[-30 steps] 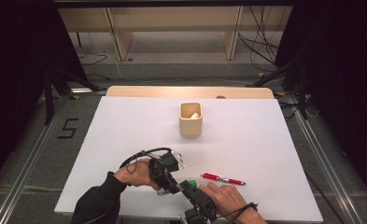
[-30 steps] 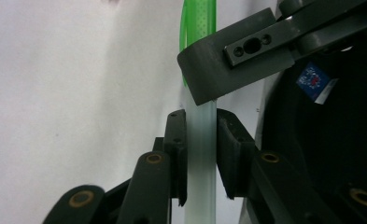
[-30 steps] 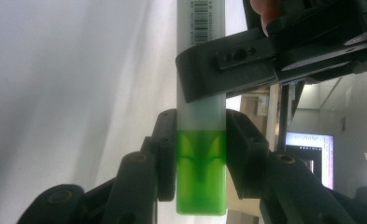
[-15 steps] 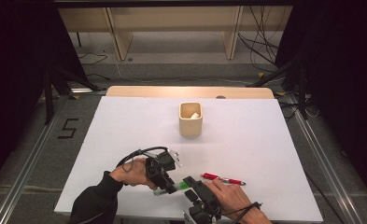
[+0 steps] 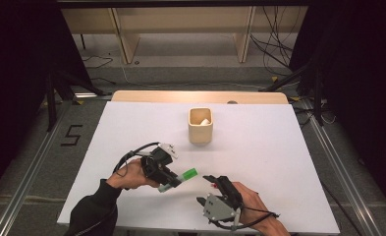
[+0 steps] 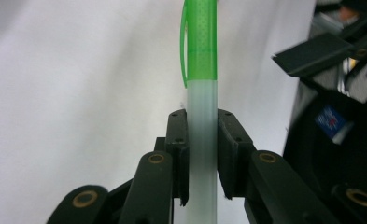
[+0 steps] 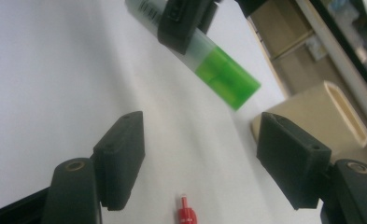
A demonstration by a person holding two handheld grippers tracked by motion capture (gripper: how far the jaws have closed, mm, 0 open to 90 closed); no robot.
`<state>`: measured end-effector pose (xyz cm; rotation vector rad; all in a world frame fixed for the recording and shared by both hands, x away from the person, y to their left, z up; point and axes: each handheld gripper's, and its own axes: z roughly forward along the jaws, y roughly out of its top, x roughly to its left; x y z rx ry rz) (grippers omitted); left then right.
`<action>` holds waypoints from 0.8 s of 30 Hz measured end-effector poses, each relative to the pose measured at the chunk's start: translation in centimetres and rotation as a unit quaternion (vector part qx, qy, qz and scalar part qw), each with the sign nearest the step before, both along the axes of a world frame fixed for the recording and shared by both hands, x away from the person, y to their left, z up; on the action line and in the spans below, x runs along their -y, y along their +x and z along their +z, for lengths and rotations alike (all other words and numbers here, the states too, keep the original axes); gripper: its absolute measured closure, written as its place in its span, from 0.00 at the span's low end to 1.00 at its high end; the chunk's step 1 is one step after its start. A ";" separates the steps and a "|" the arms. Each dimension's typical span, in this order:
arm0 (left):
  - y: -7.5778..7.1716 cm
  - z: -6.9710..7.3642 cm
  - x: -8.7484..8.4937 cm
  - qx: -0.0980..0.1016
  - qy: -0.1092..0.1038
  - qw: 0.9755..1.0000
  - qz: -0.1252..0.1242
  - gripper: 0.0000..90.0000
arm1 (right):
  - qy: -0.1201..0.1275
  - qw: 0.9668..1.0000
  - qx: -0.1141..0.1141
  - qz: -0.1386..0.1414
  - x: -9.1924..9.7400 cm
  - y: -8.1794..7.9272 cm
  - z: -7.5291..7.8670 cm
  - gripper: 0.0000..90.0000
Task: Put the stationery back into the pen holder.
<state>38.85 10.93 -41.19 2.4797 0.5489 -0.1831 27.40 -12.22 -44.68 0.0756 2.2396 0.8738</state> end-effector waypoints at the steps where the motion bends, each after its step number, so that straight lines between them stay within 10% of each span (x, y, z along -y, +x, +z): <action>1: 0.2 0.1 -0.2 0.005 -0.006 1.000 0.010 0.85 | 0.017 1.000 -0.015 -0.008 0.2 0.3 0.1 0.37; 10: 1.1 0.6 -1.4 0.060 -0.067 0.991 0.095 0.85 | 0.138 0.976 -0.157 -0.055 1.9 2.5 0.9 0.35; 24: 1.6 0.7 -2.5 0.122 -0.124 0.967 0.188 0.85 | 0.192 0.943 -0.246 -0.116 3.7 4.4 0.9 0.33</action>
